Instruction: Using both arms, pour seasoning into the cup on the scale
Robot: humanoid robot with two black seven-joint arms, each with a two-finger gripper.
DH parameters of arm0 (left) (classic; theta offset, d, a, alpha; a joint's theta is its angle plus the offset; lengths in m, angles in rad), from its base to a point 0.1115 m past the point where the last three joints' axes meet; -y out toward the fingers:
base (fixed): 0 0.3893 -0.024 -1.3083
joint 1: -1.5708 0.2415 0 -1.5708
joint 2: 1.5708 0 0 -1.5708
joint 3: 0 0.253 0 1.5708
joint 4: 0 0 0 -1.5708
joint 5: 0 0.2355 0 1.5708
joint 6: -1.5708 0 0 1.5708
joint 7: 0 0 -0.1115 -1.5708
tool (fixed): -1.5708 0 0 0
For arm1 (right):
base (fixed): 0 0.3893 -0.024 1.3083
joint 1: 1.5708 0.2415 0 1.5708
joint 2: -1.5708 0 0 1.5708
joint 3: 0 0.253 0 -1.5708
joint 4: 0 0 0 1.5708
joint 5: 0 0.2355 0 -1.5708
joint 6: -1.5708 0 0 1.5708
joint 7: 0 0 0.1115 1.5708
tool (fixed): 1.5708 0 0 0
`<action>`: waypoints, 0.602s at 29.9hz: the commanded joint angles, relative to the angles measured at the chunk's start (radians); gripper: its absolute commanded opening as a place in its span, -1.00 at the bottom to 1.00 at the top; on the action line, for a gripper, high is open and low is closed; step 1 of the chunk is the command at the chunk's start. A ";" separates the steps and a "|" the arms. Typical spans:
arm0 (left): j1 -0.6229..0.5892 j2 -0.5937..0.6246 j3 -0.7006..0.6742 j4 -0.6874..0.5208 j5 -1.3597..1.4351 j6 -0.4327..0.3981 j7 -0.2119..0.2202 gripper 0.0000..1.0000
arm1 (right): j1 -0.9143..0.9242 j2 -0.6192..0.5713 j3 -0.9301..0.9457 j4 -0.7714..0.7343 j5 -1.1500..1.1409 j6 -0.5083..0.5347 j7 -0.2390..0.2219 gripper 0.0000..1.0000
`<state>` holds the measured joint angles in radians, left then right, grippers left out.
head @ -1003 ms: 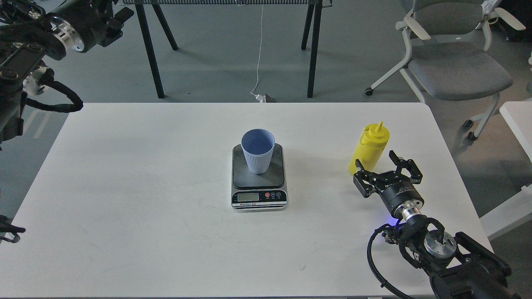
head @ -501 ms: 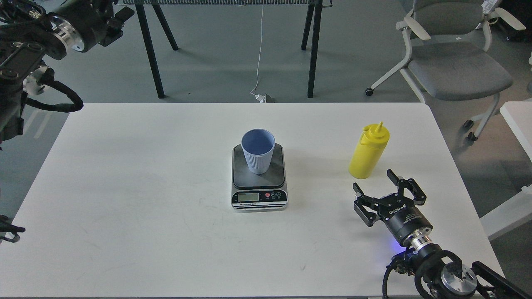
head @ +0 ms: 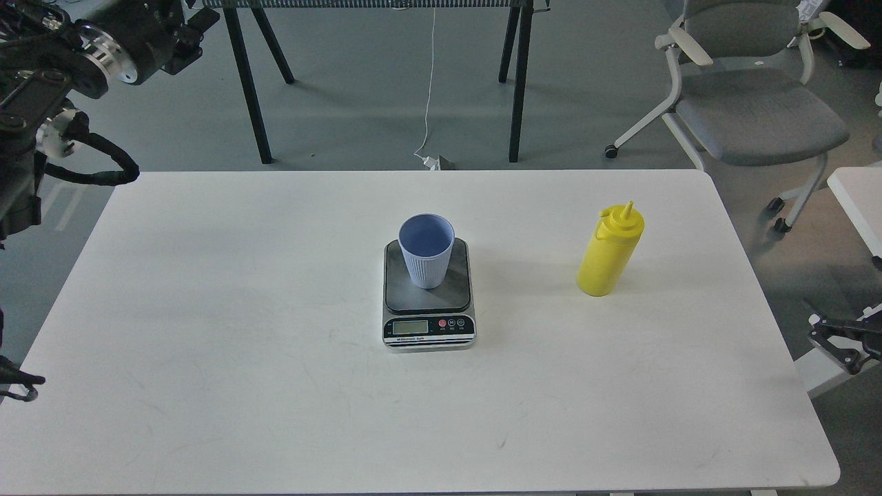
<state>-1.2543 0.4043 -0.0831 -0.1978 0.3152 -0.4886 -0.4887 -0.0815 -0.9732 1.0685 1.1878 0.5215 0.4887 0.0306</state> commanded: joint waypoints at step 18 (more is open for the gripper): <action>-0.001 -0.024 -0.075 0.006 -0.019 0.000 0.000 0.99 | 0.948 0.310 -0.510 -0.562 -0.109 0.000 0.000 0.95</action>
<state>-1.2602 0.3791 -0.1662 -0.1928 0.2921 -0.4887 -0.4887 0.8169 -0.7353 0.5734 0.7175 0.4143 0.4887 0.0300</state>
